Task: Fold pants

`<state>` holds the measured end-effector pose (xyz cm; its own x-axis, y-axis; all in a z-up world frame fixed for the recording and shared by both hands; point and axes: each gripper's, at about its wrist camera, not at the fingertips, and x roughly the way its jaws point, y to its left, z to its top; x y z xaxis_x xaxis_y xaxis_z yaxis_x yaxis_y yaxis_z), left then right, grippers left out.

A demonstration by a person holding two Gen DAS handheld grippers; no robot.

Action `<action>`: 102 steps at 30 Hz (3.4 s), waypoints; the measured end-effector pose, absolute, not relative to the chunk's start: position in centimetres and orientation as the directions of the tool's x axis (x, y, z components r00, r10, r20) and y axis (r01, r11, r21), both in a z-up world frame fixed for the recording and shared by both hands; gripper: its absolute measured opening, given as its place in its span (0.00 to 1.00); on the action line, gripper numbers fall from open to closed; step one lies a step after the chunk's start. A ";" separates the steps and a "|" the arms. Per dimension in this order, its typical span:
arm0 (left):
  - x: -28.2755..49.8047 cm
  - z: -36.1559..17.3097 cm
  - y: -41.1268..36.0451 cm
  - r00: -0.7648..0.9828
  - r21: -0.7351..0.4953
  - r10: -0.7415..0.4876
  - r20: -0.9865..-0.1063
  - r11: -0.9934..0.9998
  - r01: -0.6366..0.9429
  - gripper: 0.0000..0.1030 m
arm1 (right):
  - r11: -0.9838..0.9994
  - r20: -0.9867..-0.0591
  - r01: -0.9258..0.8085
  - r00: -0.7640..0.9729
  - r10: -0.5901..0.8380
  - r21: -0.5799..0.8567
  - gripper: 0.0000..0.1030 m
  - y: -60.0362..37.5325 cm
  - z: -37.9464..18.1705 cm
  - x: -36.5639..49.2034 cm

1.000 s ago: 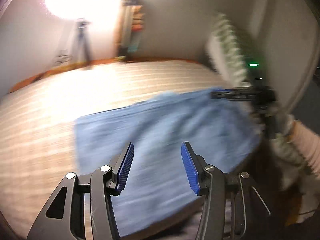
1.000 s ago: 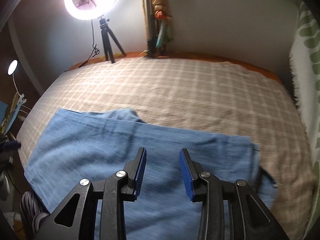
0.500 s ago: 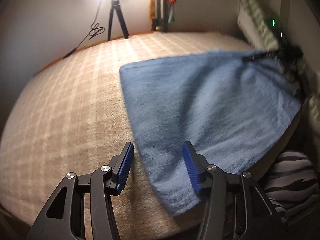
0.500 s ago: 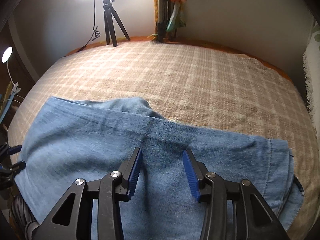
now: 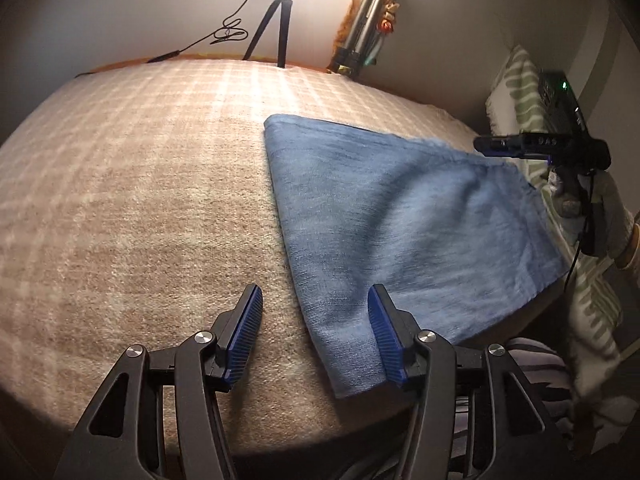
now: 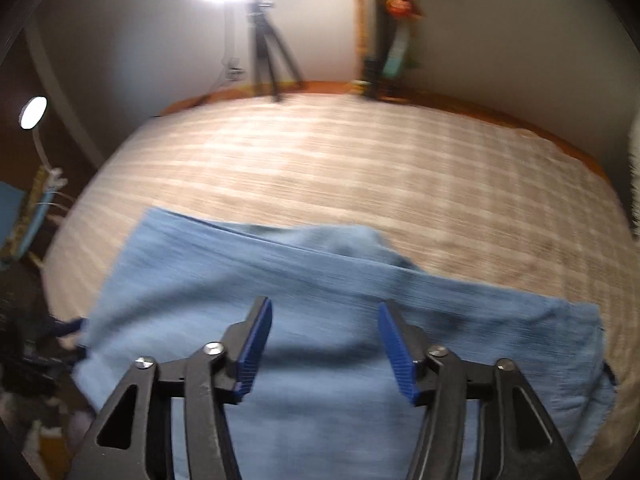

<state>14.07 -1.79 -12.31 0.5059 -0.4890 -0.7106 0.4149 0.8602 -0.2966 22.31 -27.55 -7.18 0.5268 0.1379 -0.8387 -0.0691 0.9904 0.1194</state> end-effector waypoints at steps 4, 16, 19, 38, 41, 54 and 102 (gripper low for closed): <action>14.4 -12.4 -1.0 0.495 -0.383 -0.538 -0.683 0.840 0.384 0.52 | 0.977 -0.844 -0.127 0.493 0.211 0.170 0.59 -23.1 -6.4 23.6; 14.7 -12.7 -0.9 0.474 -0.485 -0.608 -0.637 0.794 0.367 0.39 | 0.954 -0.924 -0.250 0.301 0.236 0.162 0.59 -9.5 -9.4 28.6; 14.5 -12.9 -1.4 0.454 -0.508 -0.639 -0.621 0.769 0.388 0.35 | 0.959 -0.947 -0.251 0.255 0.196 0.132 0.59 -6.8 -10.8 29.7; 14.7 -11.0 -2.2 0.471 -0.573 -0.707 -0.527 0.705 0.417 0.32 | 0.938 -0.979 -0.302 0.160 -0.124 -0.168 0.53 -1.2 -15.5 32.5; 14.4 -10.8 -2.5 0.488 -0.535 -0.681 -0.546 0.732 0.423 0.32 | 0.930 -0.977 -0.321 0.167 -0.132 -0.180 0.38 -1.0 -15.6 32.3; 16.2 -11.9 -3.8 0.439 -0.596 -0.683 -0.584 0.728 0.339 0.28 | 0.977 -0.976 -0.209 0.203 0.080 0.036 0.07 -6.0 -12.6 31.6; 14.4 -1.7 -27.0 0.123 -0.444 -0.835 -0.537 0.403 0.800 0.13 | 0.855 -0.707 0.221 0.674 0.214 0.469 0.02 -43.4 -1.5 14.1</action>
<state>14.42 -26.96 -1.69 0.1229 -0.8348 -0.5366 0.8003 0.4031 -0.4439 14.10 -43.35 -1.46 0.6740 0.2138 -0.7071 0.2208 0.8552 0.4690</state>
